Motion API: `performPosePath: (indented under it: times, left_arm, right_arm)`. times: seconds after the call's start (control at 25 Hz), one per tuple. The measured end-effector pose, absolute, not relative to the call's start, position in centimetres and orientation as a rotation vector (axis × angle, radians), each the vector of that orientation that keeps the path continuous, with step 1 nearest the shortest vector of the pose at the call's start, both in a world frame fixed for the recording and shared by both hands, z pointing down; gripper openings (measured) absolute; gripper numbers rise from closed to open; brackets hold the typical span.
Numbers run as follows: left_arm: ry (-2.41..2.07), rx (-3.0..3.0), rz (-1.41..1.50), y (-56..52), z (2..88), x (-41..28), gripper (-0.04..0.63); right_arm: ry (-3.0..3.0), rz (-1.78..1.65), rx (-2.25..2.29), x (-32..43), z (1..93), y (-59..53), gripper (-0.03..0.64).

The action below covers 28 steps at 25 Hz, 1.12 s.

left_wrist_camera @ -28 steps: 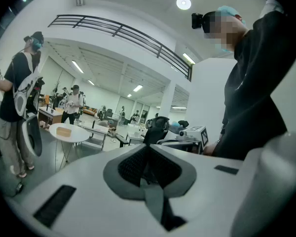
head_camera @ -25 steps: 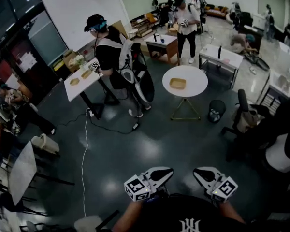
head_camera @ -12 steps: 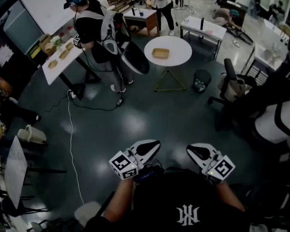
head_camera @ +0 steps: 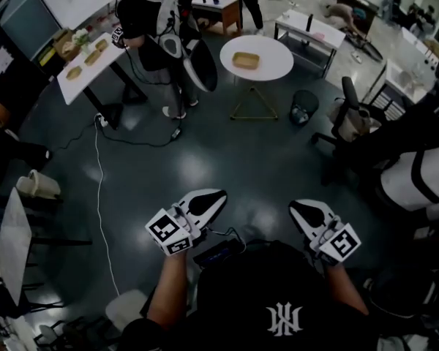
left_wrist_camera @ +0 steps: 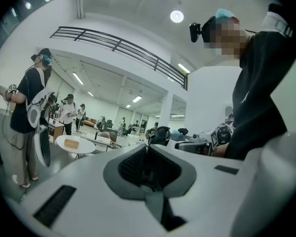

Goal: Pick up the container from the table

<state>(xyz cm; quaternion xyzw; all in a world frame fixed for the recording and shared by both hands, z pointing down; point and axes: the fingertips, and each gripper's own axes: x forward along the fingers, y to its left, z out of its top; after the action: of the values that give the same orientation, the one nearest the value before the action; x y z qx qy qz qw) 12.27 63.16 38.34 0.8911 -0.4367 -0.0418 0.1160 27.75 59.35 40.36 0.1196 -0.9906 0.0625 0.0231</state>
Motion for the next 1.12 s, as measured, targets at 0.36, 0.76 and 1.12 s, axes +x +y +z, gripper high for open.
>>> performPosePath:
  times: [0.36,0.76,1.12]
  left_arm:
    - [-1.270,2.590,-0.136,65.2,39.1,10.5,0.006]
    - [-1.261,2.569,-0.124,66.2,40.4,8.9,0.005]
    - [-1.158,2.613,-0.137,65.9,40.3,10.3,0.005]
  right_arm:
    - [-3.071,0.177,0.356,24.4,39.6,59.8,0.046]
    - [-3.039,0.193,0.340,23.1,40.4,60.8,0.046]
    - [-3.038,0.169,0.359,23.7,39.8,60.9,0.046]
